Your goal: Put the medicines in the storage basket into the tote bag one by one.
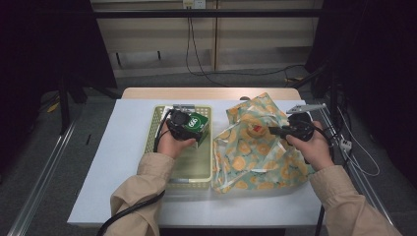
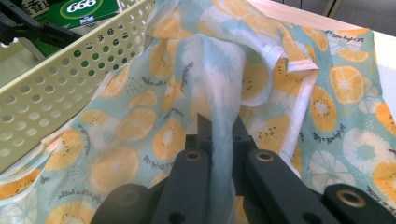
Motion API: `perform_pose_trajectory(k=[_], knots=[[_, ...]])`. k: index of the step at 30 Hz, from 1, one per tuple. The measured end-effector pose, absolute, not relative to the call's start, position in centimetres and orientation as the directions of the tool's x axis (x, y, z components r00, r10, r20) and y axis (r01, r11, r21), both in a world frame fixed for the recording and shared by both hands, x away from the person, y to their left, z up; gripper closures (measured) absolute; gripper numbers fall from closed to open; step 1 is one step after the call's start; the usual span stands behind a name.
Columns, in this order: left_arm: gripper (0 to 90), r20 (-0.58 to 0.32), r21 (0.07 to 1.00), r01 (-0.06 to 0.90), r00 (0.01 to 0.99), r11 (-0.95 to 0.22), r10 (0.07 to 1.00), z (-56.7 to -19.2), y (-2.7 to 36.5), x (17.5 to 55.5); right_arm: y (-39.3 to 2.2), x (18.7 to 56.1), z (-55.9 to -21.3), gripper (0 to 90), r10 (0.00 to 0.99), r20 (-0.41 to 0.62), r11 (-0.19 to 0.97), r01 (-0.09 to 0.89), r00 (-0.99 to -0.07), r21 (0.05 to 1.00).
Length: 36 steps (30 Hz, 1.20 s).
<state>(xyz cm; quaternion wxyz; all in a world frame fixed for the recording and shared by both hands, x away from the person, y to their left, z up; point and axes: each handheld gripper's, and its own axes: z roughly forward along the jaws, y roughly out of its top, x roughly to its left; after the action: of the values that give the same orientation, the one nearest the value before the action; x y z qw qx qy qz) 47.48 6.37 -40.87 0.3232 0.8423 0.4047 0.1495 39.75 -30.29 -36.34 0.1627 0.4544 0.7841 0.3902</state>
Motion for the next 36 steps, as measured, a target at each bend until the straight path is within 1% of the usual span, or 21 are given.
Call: perform_pose_trajectory(k=[4, 6, 10, 15, 17, 26, 30, 36], knots=[[16.4, -0.024, 0.663, 0.589, 0.633, -0.462, 0.774, -40.4, 6.6, 47.3, -30.3, 39.7, -36.1, 88.7, 0.84, 0.099, 0.281, 0.583, -0.534, 0.762], [16.4, -0.045, 0.669, 0.591, 0.638, -0.451, 0.769, -40.0, 6.7, 47.2, -30.4, 39.7, -36.1, 88.7, 0.84, 0.095, 0.283, 0.581, -0.534, 0.763], [16.4, -0.04, 0.676, 0.575, 0.653, -0.461, 0.756, -38.8, 7.2, 46.9, -30.4, 39.6, -36.0, 88.7, 0.841, 0.098, 0.281, 0.584, -0.532, 0.762], [16.6, -0.081, 0.683, 0.581, 0.662, -0.442, 0.745, -37.6, 8.0, 46.6, -30.4, 39.5, -36.0, 88.7, 0.84, 0.095, 0.283, 0.581, -0.534, 0.763], [16.6, -0.063, 0.684, 0.569, 0.669, -0.455, 0.741, -37.1, 8.5, 46.5, -30.5, 39.5, -36.0, 88.7, 0.841, 0.094, 0.284, 0.582, -0.532, 0.762], [16.6, -0.09, 0.713, 0.536, 0.709, -0.452, 0.699, -34.0, 9.6, 45.7, -30.6, 39.6, -36.1, 88.7, 0.842, 0.095, 0.283, 0.585, -0.53, 0.76], [16.6, -0.09, 0.735, 0.498, 0.744, -0.46, 0.662, -32.6, 8.8, 45.0, -30.4, 39.6, -36.1, 88.7, 0.841, 0.097, 0.284, 0.587, -0.532, 0.758], [16.5, -0.093, 0.754, 0.443, 0.802, -0.484, 0.59, -31.5, 6.2, 43.8, -30.2, 39.6, -36.0, 88.7, 0.84, 0.095, 0.287, 0.586, -0.534, 0.758]])
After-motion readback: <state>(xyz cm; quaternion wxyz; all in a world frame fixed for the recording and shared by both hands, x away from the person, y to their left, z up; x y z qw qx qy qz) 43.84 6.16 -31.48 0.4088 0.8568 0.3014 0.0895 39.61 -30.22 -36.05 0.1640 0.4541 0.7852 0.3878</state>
